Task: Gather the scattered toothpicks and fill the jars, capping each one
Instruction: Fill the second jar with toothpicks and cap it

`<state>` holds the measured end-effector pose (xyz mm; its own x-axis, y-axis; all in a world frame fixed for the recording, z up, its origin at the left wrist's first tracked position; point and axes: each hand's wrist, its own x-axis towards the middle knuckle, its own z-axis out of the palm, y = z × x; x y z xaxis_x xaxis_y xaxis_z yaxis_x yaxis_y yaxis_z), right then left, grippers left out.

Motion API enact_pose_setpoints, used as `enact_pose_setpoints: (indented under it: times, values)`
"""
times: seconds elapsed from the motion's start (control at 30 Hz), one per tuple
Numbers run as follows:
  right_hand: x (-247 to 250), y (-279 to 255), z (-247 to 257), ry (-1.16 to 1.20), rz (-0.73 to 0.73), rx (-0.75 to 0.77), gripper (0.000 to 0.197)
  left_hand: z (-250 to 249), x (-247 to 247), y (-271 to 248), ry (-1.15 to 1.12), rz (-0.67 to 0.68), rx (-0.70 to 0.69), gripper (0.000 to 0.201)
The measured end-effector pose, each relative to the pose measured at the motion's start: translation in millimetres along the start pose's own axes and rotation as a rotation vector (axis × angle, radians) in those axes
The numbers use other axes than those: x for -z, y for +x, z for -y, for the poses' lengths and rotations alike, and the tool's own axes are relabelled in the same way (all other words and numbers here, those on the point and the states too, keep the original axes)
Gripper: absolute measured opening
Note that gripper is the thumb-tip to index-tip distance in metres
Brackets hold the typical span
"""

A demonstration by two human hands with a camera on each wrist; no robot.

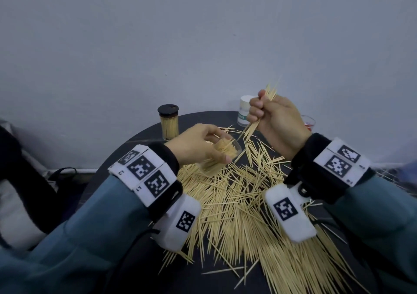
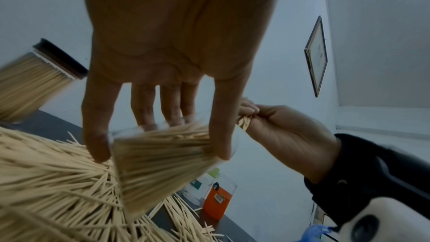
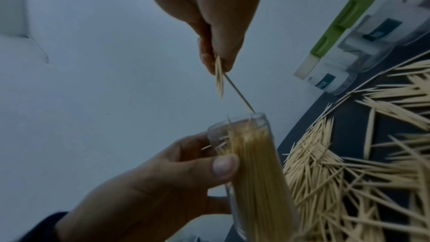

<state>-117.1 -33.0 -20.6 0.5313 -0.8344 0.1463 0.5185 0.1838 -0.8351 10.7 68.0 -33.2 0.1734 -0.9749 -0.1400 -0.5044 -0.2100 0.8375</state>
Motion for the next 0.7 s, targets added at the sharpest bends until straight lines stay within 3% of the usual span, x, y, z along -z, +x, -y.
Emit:
enact_pose_setpoints:
  times: [0.17, 0.37, 0.7]
  values:
    - [-7.8, -4.8, -1.0, 0.031, 0.017, 0.012, 0.027, 0.8, -5.1, 0.3, 0.063, 0.043, -0.033, 0.053]
    - [-9.4, -4.7, 4.9, 0.085, 0.035, -0.016, 0.029, 5.2, -0.8, 0.8, 0.058, -0.009, -0.016, 0.052]
    - [-7.6, -12.6, -21.0, -0.026, -0.002, 0.020, 0.025, -0.2, -2.6, -2.8, -0.140, 0.061, -0.051, 0.044]
